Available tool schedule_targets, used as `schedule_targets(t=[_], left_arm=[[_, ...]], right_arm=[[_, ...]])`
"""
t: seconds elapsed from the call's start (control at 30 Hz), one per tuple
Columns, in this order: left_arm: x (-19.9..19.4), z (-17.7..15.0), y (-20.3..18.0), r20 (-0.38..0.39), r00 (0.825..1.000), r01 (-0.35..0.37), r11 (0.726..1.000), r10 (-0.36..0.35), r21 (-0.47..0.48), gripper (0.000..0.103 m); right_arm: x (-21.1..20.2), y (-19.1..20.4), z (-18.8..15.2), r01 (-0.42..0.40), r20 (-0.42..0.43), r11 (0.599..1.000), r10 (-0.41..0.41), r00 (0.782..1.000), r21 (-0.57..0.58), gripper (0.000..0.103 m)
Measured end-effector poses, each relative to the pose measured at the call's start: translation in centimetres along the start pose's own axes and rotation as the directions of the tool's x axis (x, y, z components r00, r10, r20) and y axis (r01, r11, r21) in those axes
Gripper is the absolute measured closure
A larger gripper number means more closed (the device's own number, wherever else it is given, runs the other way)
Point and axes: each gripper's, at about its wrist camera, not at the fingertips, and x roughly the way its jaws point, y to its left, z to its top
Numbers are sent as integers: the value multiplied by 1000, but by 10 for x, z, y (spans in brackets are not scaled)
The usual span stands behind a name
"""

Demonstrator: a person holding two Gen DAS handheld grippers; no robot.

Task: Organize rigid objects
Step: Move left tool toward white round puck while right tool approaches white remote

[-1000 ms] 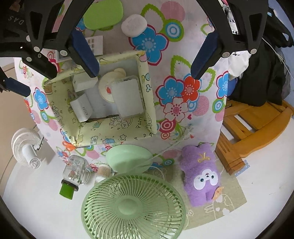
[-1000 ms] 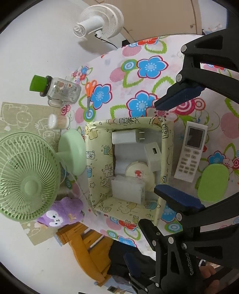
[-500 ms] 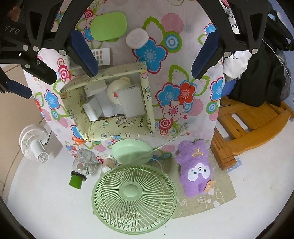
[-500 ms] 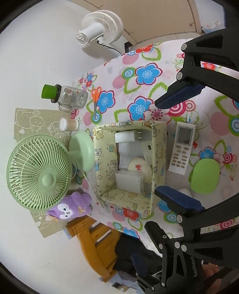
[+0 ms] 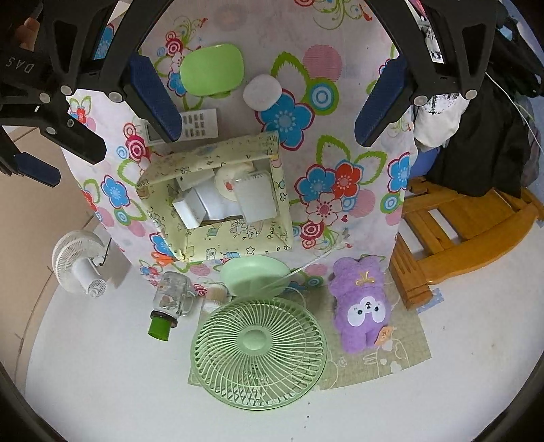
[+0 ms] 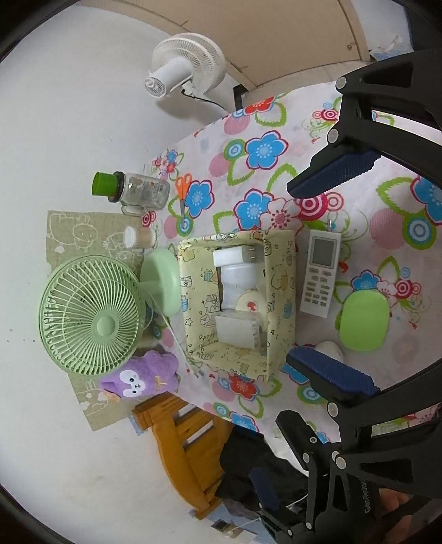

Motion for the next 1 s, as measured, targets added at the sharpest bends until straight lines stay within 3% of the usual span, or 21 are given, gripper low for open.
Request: schedule_targets(t=[0.63, 1.0], left_arm=[[-13, -31, -5, 13, 1000, 23, 998, -24, 55, 0], [9, -45, -4, -41, 998, 43, 998, -41, 53, 0]], right_arm=[[-20, 4, -36, 42, -7, 998, -42, 999, 41, 9], [-1, 2, -51, 39, -47, 997, -36, 998, 73, 9]])
